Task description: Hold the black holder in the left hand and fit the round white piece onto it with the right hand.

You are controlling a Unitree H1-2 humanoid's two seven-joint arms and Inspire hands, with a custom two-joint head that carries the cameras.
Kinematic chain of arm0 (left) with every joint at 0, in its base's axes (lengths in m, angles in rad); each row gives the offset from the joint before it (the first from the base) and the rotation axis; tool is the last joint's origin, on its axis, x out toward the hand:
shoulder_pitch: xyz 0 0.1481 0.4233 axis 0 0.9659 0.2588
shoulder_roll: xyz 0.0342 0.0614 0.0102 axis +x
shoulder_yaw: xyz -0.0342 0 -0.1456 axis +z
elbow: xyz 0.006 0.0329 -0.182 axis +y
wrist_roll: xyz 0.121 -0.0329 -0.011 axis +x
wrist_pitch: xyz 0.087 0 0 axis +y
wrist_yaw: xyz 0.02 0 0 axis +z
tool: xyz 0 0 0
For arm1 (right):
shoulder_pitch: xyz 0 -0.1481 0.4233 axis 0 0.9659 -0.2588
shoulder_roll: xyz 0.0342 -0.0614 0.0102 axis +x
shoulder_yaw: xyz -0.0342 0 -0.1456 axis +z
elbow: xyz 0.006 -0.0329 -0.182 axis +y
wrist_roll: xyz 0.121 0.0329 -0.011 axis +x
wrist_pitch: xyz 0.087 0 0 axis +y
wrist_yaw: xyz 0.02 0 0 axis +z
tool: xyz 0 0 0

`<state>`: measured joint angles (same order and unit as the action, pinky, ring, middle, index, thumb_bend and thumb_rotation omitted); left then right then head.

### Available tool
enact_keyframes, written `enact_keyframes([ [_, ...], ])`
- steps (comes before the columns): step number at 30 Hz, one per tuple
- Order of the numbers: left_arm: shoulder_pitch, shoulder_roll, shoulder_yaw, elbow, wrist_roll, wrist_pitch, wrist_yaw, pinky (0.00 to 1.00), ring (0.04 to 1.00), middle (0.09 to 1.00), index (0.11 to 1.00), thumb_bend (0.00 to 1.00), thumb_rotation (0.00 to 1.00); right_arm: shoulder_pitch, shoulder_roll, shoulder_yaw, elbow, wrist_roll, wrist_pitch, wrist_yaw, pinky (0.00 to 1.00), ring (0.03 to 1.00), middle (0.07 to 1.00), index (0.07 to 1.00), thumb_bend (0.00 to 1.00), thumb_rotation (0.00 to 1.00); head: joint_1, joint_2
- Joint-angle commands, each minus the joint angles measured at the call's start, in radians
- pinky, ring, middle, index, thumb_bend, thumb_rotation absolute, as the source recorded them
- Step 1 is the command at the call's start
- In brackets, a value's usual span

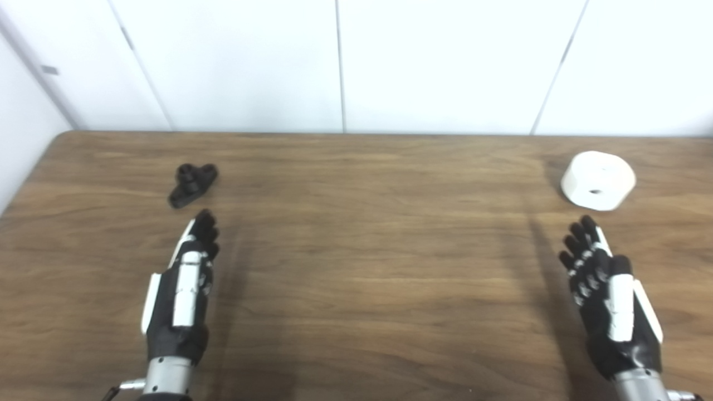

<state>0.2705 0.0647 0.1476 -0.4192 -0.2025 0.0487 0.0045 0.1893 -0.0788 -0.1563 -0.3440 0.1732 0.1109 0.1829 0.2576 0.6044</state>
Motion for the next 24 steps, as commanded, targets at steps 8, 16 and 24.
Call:
enact_keyframes([
  [8,0.185,-0.036,-0.07,-0.003,0.079,-0.056,-0.016,1.0,1.0,1.0,0.999,0.24,0.97,0.083,-0.043,-0.007,0.042,0.006,-0.07,0.032,1.0,1.0,1.0,1.0,0.57,1.0,0.074,-0.08],
  [16,0.172,-0.047,-0.081,0.046,0.113,-0.086,-0.008,1.0,1.0,1.0,1.0,0.18,0.98,0.062,-0.049,-0.011,0.131,0.016,-0.154,0.051,1.0,1.0,1.0,1.0,0.66,1.0,0.132,-0.176],
  [24,0.162,-0.043,-0.09,0.077,0.146,-0.102,0.0,1.0,1.0,0.985,0.996,0.16,0.86,0.045,-0.043,-0.026,0.18,0.033,-0.187,0.044,1.0,1.0,1.0,1.0,0.64,1.0,0.164,-0.211],
])
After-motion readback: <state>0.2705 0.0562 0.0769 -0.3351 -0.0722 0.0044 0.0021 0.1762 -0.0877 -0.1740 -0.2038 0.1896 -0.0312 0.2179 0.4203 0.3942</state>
